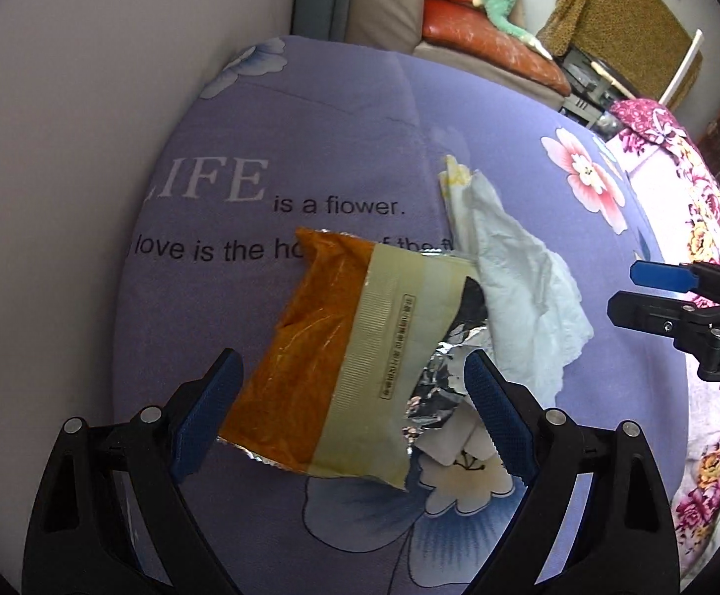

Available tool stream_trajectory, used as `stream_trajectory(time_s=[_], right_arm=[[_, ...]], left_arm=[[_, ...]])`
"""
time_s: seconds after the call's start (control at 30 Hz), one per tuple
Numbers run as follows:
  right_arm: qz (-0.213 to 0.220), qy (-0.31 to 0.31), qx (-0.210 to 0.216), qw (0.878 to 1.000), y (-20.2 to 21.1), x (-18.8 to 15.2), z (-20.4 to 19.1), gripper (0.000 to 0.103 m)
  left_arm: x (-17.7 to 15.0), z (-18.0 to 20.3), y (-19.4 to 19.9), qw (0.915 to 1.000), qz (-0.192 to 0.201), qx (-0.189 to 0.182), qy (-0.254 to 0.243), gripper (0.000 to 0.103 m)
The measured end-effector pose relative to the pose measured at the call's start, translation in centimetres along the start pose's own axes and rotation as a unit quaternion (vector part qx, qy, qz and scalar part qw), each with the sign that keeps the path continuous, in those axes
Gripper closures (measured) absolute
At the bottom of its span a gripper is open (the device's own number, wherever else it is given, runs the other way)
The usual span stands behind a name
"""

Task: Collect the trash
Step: 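Grasp the orange-yellow snack bag with the left gripper while the right gripper grasps the white tissue, then carry the snack bag in the left gripper over the teal bin while the right gripper carries the tissue there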

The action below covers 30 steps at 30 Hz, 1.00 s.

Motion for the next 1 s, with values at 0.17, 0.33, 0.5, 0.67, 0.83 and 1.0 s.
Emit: stream_trajectory(time_s=[0.17, 0.33, 0.5, 0.67, 0.83, 1.0], right_arm=[[-0.008, 0.021, 0.014, 1.000, -1.8, 1.4, -2.0, 0.027], [-0.013, 0.025, 0.025, 0.999, -3.3, 2.2, -2.9, 0.027], [-0.011, 0.033, 0.037, 0.999, -3.9, 2.2, -3.8, 0.050], [0.012, 0.040, 0.021, 0.999, -3.0, 2.0, -3.7, 0.088], [0.016, 0.033, 0.017, 0.999, -1.8, 1.3, -2.5, 0.097], [0.026, 0.010, 0.012, 1.000, -0.2, 0.4, -0.4, 0.098]], left_arm=[[-0.2, -1.7, -0.8, 0.9998, -0.011, 0.006, 0.012, 0.012], [-0.3, -2.4, -1.6, 0.9996, -0.020, 0.009, 0.019, 0.012], [0.0, -2.5, -2.6, 0.9995, -0.024, 0.013, 0.015, 0.012], [0.1, -2.0, -3.0, 0.9997, -0.016, 0.015, 0.011, 0.012], [-0.3, -1.5, -2.5, 0.9993, -0.004, 0.034, 0.013, 0.037], [-0.1, -1.2, -1.3, 0.9989, 0.015, 0.041, 0.016, 0.043]])
Point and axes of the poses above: each gripper's, at about its wrist camera, not at the fingertips, and y roughly against the way its jaws point, z to its right, x to its top, the point moved 4 cm from there along -y, roughly the way its jaws point, and after that the axes turned 12 degrees about -x, right-handed, at the moved point
